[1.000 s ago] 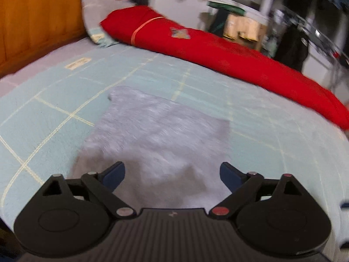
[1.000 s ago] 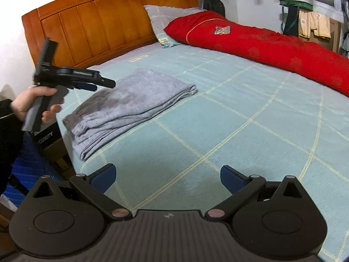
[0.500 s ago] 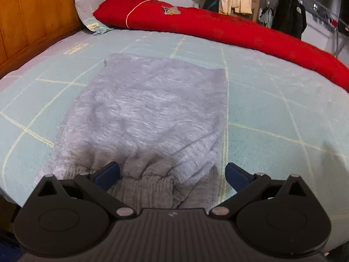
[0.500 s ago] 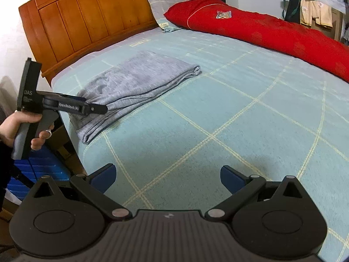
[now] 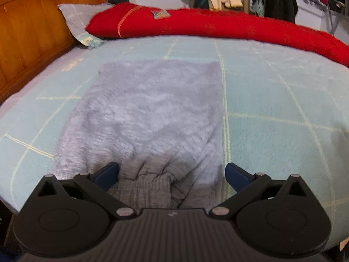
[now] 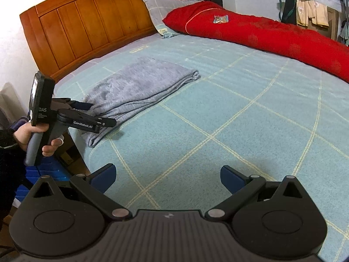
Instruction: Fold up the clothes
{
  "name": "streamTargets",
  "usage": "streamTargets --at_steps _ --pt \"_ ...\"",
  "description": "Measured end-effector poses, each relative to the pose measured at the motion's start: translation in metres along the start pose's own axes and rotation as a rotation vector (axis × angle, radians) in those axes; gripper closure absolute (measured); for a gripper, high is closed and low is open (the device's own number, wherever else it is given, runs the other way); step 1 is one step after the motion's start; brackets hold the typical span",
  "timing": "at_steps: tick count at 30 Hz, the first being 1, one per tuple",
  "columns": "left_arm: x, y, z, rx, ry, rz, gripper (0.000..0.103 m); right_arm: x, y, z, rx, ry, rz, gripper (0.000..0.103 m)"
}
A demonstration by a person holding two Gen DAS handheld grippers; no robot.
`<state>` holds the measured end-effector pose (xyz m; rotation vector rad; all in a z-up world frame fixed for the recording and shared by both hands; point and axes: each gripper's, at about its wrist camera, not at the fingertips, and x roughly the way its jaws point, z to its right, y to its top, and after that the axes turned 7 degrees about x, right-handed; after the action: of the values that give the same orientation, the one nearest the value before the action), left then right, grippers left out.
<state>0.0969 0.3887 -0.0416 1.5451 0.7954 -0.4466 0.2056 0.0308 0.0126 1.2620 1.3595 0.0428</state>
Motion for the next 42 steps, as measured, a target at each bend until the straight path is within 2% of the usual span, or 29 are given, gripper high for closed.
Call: streamTargets --at_steps 7,11,15,18,22,26,31,42 --pt "-0.069 0.004 0.014 -0.069 0.083 0.125 0.001 -0.015 0.000 -0.002 0.003 0.001 0.045 0.000" --pt "-0.111 -0.001 0.024 -0.135 0.069 0.167 0.001 -0.022 -0.001 -0.007 0.045 -0.006 0.087 0.000" --pt "-0.141 -0.007 0.038 -0.200 0.084 0.152 0.001 -0.022 -0.005 -0.012 0.138 0.030 0.098 0.000" --pt "-0.158 -0.013 0.047 -0.232 0.112 0.107 0.001 -0.030 -0.009 -0.017 0.219 0.107 0.134 0.000" --pt "-0.177 -0.021 0.057 -0.251 0.161 0.086 0.001 -0.041 -0.015 -0.033 0.190 0.180 0.160 0.000" --pt "-0.189 -0.031 0.060 -0.286 0.171 0.058 0.001 -0.044 -0.024 -0.059 0.050 0.100 0.149 0.000" --pt "-0.195 -0.040 0.063 -0.315 0.174 0.035 0.001 -0.045 -0.033 -0.081 -0.054 0.027 0.131 0.000" --pt "-0.207 -0.046 0.081 -0.294 0.162 0.014 0.001 -0.045 -0.042 -0.096 -0.088 -0.003 0.089 0.000"
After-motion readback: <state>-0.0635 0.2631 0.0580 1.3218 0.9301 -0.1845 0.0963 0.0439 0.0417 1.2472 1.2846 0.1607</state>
